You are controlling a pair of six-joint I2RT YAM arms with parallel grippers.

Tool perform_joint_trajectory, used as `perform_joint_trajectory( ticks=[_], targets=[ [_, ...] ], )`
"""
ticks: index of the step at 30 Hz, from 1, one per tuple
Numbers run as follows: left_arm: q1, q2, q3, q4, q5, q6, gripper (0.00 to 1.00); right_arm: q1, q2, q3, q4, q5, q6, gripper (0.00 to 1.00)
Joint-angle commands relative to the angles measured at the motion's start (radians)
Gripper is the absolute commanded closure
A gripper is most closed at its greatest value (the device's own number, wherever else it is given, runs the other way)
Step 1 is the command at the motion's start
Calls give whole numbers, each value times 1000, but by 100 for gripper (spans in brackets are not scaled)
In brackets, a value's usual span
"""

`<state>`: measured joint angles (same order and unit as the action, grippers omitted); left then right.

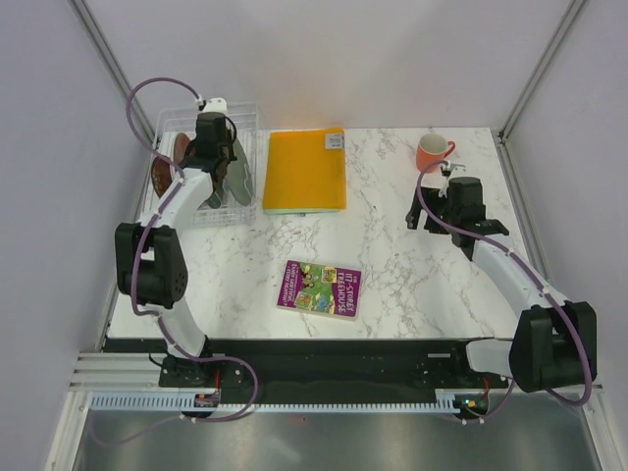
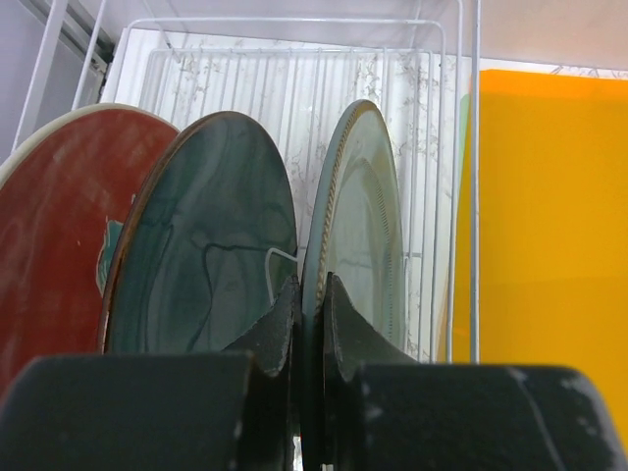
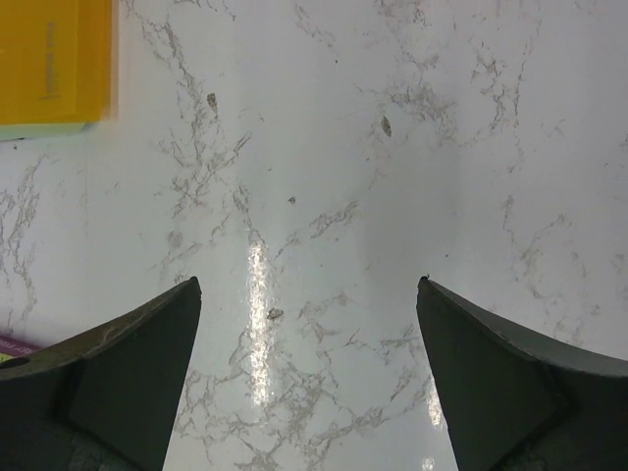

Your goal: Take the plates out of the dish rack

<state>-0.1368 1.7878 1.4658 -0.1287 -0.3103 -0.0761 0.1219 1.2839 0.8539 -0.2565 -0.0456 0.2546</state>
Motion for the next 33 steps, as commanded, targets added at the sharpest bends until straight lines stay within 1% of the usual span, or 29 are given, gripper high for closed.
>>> perform_joint_trajectory(
  ticks=[1, 6, 9, 12, 14, 15, 17, 18, 19, 20, 21, 22, 23, 24, 26, 27, 28, 30, 31, 33],
  targets=[
    [-40, -5, 131, 5, -156, 75, 98, 2, -49, 27, -4, 24, -11, 2],
    [-93, -34, 234, -14, -269, 221, 98, 2, -87, 24, -23, 29, -6, 2],
    [-119, -63, 278, -14, -322, 269, 98, 2, -109, 24, -33, 29, -2, 2],
    [-141, -102, 301, -32, -352, 283, 98, 4, -127, 24, -47, 24, 0, 2],
    [-156, -135, 321, -99, -334, 259, 98, 2, -146, 24, -52, 4, 6, 2],
    [-159, -157, 321, -124, -317, 221, 98, 2, -153, 24, -53, -5, 8, 2],
    [-167, -231, 323, -181, -235, 165, 98, 4, -179, 24, -55, -37, 21, 2],
    [-167, -254, 321, -252, -189, 88, 98, 2, -188, 24, -53, -59, 28, 2],
    [-167, -319, 297, -270, -91, 46, 98, 4, -195, 24, -49, -77, 34, 2],
    [-167, -356, 263, -279, -31, 14, 98, 4, -204, 22, -41, -130, 47, 2],
    [-167, -402, 227, -272, 20, -48, 98, 2, -202, 22, -38, -161, 55, 2],
    [-167, -442, 156, -240, 105, -79, 98, 4, -205, 23, -38, -186, 64, 2],
    [-167, -509, 127, -230, 147, -105, 98, 5, -204, 17, -24, -233, 84, 2],
    [-167, -539, 98, -220, 180, -161, 98, 8, -207, 11, -17, -249, 97, 2],
    [-167, -614, 9, -175, 272, -215, 98, 15, -224, -16, 29, -278, 121, 2],
    [-167, -631, -21, -157, 296, -264, 98, 19, -233, -29, 48, -305, 155, 2],
    [-167, -651, -80, -129, 350, -292, 98, 22, -242, -38, 68, -321, 172, 2],
    [-167, -683, -136, -98, 407, -370, 98, 33, -270, -67, 134, -362, 225, 2],
    [-167, -691, -195, -83, 457, -395, 98, 47, -276, -72, 152, -367, 241, 2],
    [-169, -717, -264, -5, 500, -476, 98, 67, -282, -69, 181, -373, 262, 2]
  ],
)
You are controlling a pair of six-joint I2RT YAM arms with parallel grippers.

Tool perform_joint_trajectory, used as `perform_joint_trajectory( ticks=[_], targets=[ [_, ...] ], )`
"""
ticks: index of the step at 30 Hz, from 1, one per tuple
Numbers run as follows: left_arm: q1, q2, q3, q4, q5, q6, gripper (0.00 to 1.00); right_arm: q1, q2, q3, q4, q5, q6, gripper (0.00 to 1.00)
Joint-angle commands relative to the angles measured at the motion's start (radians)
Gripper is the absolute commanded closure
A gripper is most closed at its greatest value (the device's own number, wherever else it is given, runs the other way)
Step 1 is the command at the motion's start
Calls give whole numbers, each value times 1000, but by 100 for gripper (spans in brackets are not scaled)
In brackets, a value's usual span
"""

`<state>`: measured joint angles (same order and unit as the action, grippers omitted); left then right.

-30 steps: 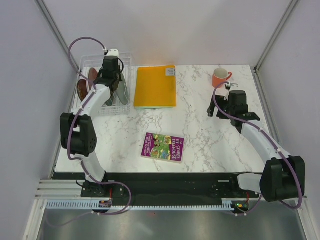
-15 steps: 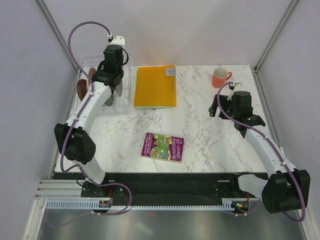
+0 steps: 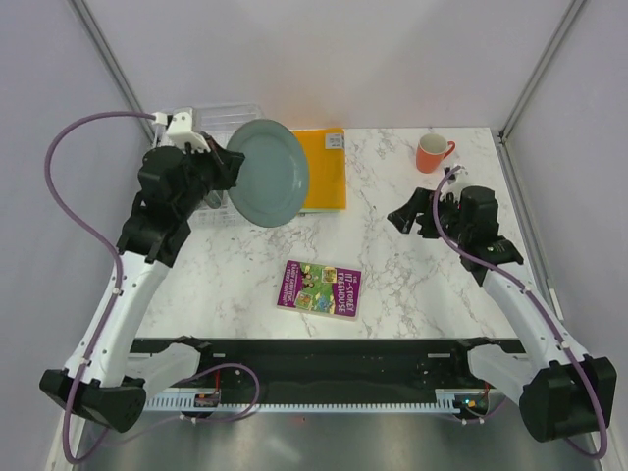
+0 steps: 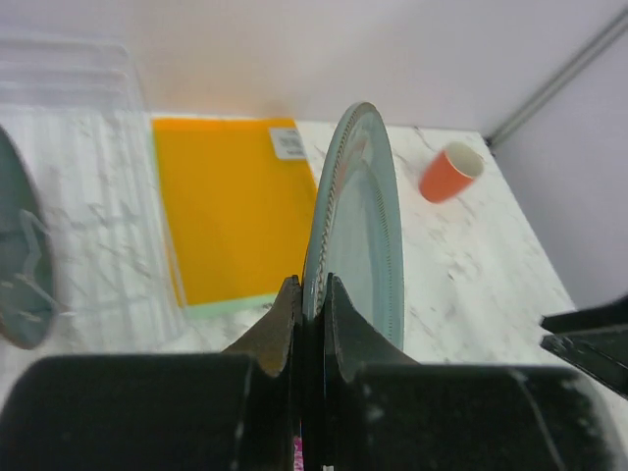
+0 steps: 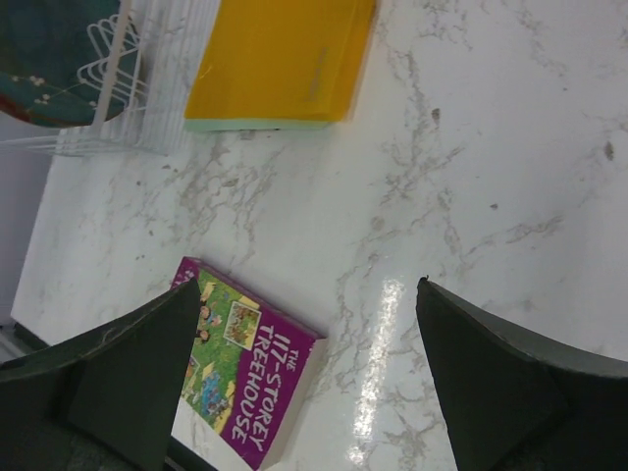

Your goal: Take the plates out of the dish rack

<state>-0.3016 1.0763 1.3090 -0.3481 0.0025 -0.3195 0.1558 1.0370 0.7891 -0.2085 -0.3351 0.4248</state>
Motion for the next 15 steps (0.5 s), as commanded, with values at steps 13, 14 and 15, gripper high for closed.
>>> perform_joint_trajectory(
  ticks=[13, 14, 15],
  targets=[
    [-17, -18, -425, 656, 402, -541, 98, 197, 119, -21, 346, -68, 184, 2],
    [-18, -16, -433, 670, 409, -559, 98, 197, 126, -24, 366, -71, 196, 2],
    [-19, -16, -447, 684, 410, -567, 98, 197, 136, -27, 383, -80, 201, 2]
  ],
)
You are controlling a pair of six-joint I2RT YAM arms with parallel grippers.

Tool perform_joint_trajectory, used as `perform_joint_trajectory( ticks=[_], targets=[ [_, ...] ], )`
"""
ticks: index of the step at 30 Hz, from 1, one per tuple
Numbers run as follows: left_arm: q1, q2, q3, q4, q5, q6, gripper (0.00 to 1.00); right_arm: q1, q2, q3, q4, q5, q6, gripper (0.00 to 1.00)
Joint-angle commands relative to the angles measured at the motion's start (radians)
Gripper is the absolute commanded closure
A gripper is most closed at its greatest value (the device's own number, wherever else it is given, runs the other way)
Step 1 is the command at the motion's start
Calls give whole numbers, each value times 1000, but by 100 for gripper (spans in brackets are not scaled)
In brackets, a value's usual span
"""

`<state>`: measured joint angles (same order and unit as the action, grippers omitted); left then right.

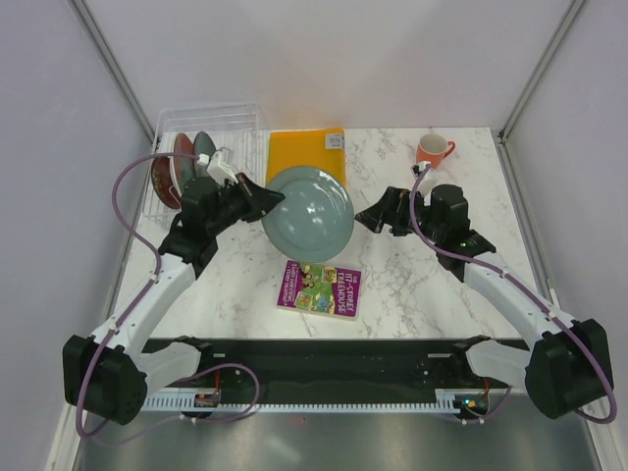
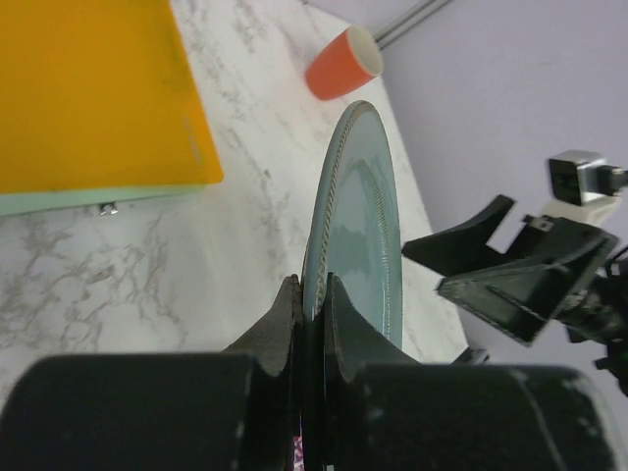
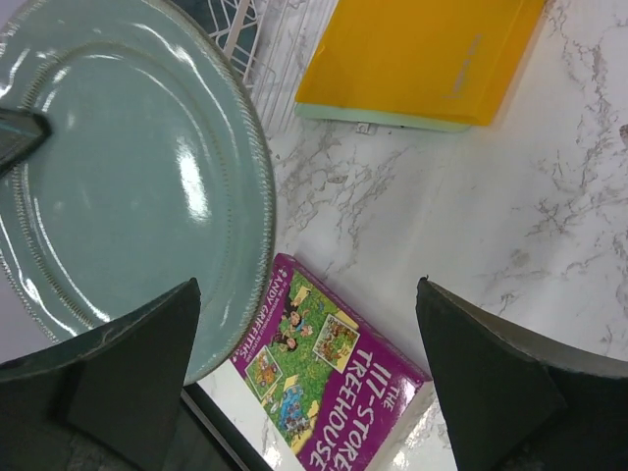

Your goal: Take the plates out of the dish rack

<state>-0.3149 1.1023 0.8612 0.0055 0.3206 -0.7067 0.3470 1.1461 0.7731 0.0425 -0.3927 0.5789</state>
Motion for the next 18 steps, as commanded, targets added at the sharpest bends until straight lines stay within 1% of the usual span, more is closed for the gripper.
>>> perform_joint_trajectory(
  ticks=[1, 6, 7, 9, 12, 14, 15, 16, 17, 18],
  targets=[
    [-9, -42, -5, 347, 97, -186, 98, 9, 41, -15, 166, -32, 53, 2],
    [-16, -21, -72, 441, 133, -250, 98, 10, 67, -57, 316, -107, 128, 2],
    [-21, -16, -85, 470, 136, -257, 98, 9, 81, -61, 365, -119, 139, 2],
    [-21, -1, -129, 528, 144, -296, 98, 14, 99, -63, 405, -147, 173, 2],
    [-29, 22, -151, 579, 160, -318, 98, 18, 135, -58, 438, -169, 188, 5],
    [-36, 31, -152, 596, 164, -318, 98, 18, 156, -64, 479, -192, 209, 10],
    [-38, 43, -154, 602, 170, -318, 98, 20, 162, -69, 494, -202, 217, 16],
    [-42, 47, -152, 608, 170, -321, 98, 21, 171, -77, 526, -218, 235, 34],
    [-44, 51, -154, 611, 169, -321, 98, 21, 175, -80, 531, -218, 239, 42],
    [-44, 54, -154, 617, 166, -323, 98, 21, 175, -80, 531, -218, 240, 56]
  ],
)
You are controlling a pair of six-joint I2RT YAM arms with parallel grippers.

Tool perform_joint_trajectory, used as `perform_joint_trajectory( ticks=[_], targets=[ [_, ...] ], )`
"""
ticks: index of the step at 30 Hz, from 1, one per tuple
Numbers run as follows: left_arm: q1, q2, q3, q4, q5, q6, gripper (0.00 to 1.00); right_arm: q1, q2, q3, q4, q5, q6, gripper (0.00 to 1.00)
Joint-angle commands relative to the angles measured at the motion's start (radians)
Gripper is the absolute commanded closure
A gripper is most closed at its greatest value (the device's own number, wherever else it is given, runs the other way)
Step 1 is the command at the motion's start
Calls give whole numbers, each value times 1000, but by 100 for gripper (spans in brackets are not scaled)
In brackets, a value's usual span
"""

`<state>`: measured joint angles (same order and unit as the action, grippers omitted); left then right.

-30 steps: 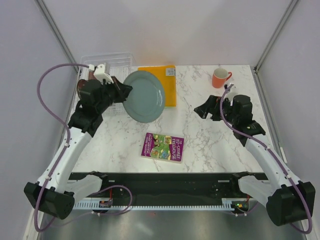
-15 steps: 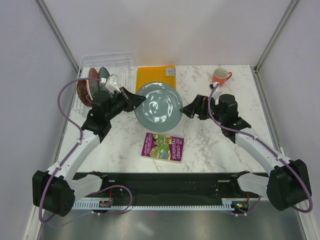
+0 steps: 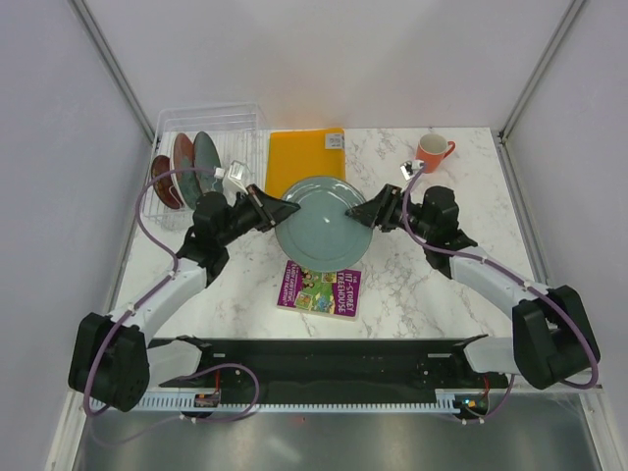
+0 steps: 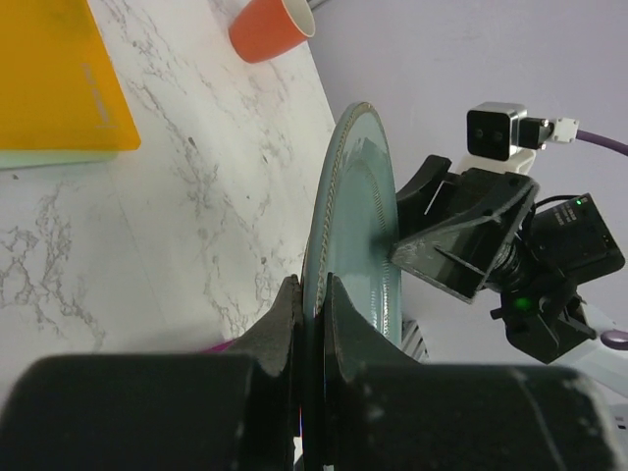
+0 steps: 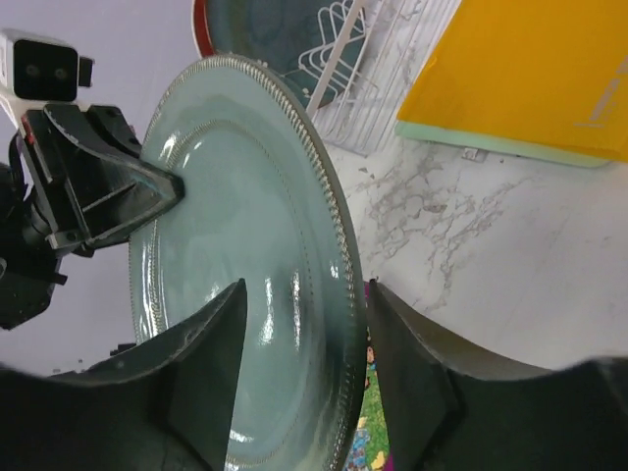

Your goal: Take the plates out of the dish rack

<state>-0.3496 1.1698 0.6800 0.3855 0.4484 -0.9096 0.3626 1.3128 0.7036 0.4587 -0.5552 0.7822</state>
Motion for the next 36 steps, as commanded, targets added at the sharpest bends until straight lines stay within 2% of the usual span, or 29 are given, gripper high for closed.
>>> perform_joint_trajectory(
  ticks=[1, 2, 9, 11, 12, 13, 15, 16, 18, 22, 26, 31, 32, 36],
  targets=[
    [-9, -12, 24, 239, 36, -118, 98, 6, 8, -10, 112, -63, 34, 89],
    [-11, -10, 24, 237, 33, -115, 98, 4, 5, -9, 106, -63, 34, 100],
    [-9, 24, 52, 187, 32, -58, 98, 4, -69, 0, 23, -45, -18, 100],
    [-9, 48, 87, 126, 36, -14, 83, 4, -116, 17, -55, -3, -40, 100],
    [-9, 57, 101, 93, 33, 7, 71, 1, -130, 28, -90, 44, -75, 100],
    [-9, 63, 114, 23, 24, 61, 51, 2, -164, 54, -176, 75, -95, 100],
    [-8, 73, 154, -71, -34, 157, 32, -11, -211, 86, -276, 153, -152, 100],
    [-9, 70, 167, -168, -68, 190, 30, -23, -224, 97, -305, 172, -164, 100],
    [-6, 50, 179, -236, -179, 266, 19, -85, -244, 115, -353, 187, -182, 100],
    [-8, -13, 164, -358, -336, 359, 17, -207, -222, 143, -416, 178, -234, 100],
    [-6, -97, 138, -405, -469, 426, 16, -307, -132, 163, -433, 170, -284, 100],
    [-8, -217, 109, -448, -614, 511, 9, -360, -35, 180, -411, 166, -302, 100],
    [-8, -232, 107, -456, -661, 523, 7, -410, -15, 177, -401, 153, -299, 100],
    [-8, -288, 101, -490, -740, 589, 1, -482, 40, 146, -348, 114, -287, 100]
  ],
)
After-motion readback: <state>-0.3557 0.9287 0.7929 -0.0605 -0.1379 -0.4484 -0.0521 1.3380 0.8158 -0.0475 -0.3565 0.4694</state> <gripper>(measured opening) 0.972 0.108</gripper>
